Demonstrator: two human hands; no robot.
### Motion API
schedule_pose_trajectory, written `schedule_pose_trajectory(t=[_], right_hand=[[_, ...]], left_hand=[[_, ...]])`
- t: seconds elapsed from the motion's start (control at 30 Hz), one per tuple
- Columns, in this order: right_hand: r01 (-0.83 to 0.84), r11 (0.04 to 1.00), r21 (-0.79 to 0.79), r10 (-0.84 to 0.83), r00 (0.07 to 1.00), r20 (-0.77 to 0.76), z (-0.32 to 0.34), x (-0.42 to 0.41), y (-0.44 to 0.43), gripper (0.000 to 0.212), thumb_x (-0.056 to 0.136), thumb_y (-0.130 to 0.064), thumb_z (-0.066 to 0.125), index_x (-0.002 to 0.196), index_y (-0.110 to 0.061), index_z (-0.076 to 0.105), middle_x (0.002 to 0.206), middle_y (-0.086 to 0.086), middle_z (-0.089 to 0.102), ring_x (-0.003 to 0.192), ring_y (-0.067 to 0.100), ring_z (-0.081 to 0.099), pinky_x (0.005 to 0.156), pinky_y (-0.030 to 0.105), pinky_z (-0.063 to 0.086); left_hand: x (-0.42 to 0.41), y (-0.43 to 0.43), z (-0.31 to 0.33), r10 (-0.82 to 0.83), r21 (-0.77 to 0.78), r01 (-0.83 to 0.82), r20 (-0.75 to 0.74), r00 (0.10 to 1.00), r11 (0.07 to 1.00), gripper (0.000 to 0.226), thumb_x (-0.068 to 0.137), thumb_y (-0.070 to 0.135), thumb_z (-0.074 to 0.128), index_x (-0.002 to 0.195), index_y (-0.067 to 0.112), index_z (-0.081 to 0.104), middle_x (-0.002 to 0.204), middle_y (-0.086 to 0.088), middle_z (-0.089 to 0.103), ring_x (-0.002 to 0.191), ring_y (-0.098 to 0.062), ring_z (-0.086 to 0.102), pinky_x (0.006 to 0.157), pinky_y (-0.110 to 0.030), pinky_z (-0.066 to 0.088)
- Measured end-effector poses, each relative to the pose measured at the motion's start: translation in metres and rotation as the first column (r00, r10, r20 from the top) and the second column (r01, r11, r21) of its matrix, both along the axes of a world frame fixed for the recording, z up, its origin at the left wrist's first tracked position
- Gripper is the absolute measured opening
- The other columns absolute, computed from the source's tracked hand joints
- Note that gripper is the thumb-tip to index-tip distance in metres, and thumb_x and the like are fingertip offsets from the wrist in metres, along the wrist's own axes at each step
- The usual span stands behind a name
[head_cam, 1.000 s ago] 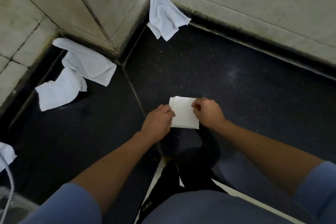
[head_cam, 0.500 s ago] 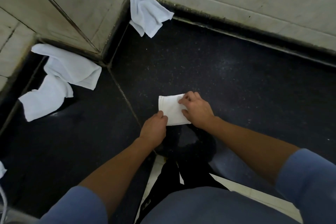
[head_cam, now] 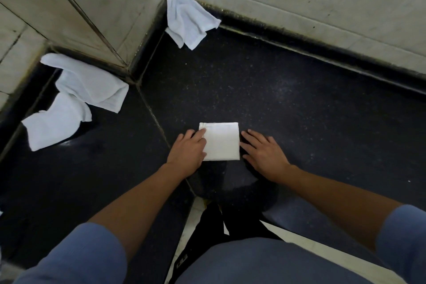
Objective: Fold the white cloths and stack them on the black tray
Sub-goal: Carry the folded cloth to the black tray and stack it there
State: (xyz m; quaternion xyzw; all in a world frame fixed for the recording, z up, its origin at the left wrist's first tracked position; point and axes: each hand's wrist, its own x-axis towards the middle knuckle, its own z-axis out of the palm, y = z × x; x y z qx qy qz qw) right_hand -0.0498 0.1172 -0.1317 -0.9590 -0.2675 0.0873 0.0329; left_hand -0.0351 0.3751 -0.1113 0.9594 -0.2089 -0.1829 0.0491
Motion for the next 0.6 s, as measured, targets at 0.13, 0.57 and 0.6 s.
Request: schedule_pose_trajectory(t=[0.13,0.57,0.6], right_hand=[[0.054,0.994,0.1,-0.052,0.998,-0.027,0.022,0.035,0.035,0.036,0.086,-0.033,0.065,0.116,-0.013,0.065,0.124,0.009,0.059,0.111,0.033,0.056,0.083,0.042,0.045],[0.523,0.852,0.032,-0.356,0.623,-0.697,0.037,0.073,0.083,0.021,0.082,-0.026,0.068,0.098,-0.014,0.061,0.1,0.005,0.062,0.09,0.022,0.06,0.069,0.03,0.044],[0.55,0.83,0.095,-0.346,0.641,-0.685,0.043,0.068,0.075,0.014,0.081,-0.023,0.068,0.089,-0.015,0.061,0.091,0.003,0.062,0.085,0.021,0.06,0.066,0.029,0.043]], left_hand=[[-0.011,0.005,0.006,0.12,-0.091,-0.12,-0.001,0.993,0.989,0.033,0.092,0.032,0.054,0.12,0.015,0.055,0.148,-0.002,0.035,0.13,-0.022,0.034,0.103,-0.036,0.034],[-0.052,0.06,0.008,0.287,-0.146,-0.284,-0.004,0.958,0.948,0.023,0.079,0.018,0.07,0.099,0.009,0.065,0.123,-0.01,0.057,0.107,-0.032,0.054,0.084,-0.041,0.046],[-0.047,0.06,0.01,0.276,-0.149,-0.272,0.007,0.961,0.951,0.023,0.079,0.018,0.069,0.1,0.009,0.065,0.119,-0.009,0.057,0.105,-0.031,0.054,0.082,-0.04,0.046]])
